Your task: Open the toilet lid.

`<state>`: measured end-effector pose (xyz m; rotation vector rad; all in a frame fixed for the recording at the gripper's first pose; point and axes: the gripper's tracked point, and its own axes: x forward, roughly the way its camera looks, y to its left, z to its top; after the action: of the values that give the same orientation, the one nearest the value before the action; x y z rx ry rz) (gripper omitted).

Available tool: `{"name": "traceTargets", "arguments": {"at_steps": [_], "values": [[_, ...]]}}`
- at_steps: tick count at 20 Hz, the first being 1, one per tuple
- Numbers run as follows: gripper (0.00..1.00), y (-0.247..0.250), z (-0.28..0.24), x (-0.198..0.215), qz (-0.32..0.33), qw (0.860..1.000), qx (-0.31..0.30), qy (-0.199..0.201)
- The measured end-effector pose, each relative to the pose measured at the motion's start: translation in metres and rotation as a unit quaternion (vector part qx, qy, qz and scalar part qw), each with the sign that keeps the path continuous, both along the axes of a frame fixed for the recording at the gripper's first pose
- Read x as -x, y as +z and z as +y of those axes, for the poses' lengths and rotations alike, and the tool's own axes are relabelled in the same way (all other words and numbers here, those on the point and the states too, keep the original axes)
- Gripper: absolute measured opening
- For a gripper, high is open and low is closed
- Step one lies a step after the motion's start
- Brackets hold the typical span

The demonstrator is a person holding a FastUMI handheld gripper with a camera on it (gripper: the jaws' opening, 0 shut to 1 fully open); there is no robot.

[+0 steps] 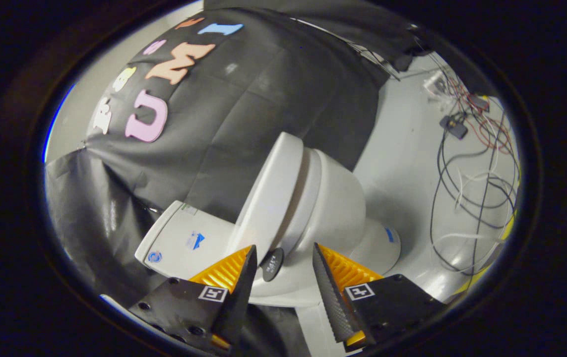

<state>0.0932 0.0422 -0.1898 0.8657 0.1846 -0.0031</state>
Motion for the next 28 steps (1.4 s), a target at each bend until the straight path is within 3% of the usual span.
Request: {"name": "traceTargets", "arguments": {"at_steps": [3, 5, 7, 8, 9, 12, 14, 20, 22, 25, 28], "values": [[0.43, 0.015, 0.0, -0.009, -0.034, 0.997, -0.072, -0.009], [0.25, 0.007, 0.006, -0.01, -0.021, 0.997, -0.074, 0.004], [0.25, 0.008, 0.004, -0.003, -0.016, 0.997, -0.072, 0.006], [0.13, -0.001, 0.01, -0.023, -0.025, 0.997, -0.078, -0.004], [0.02, 0.004, 0.008, -0.012, -0.034, 0.994, -0.103, -0.006], [0.02, 0.008, 0.011, -0.009, -0.049, 0.989, -0.138, -0.011], [0.02, 0.008, 0.013, -0.01, -0.04, 0.991, -0.125, -0.018], [0.01, 0.007, 0.017, -0.011, 0.062, 0.992, -0.082, -0.068], [0.01, 0.008, 0.021, -0.006, 0.1, 0.993, -0.035, -0.049], [0.02, 0.028, 0.022, -0.006, 0.09, 0.992, -0.073, -0.043], [0.01, 0.044, 0.03, -0.006, 0.099, 0.993, -0.047, -0.039]]}}
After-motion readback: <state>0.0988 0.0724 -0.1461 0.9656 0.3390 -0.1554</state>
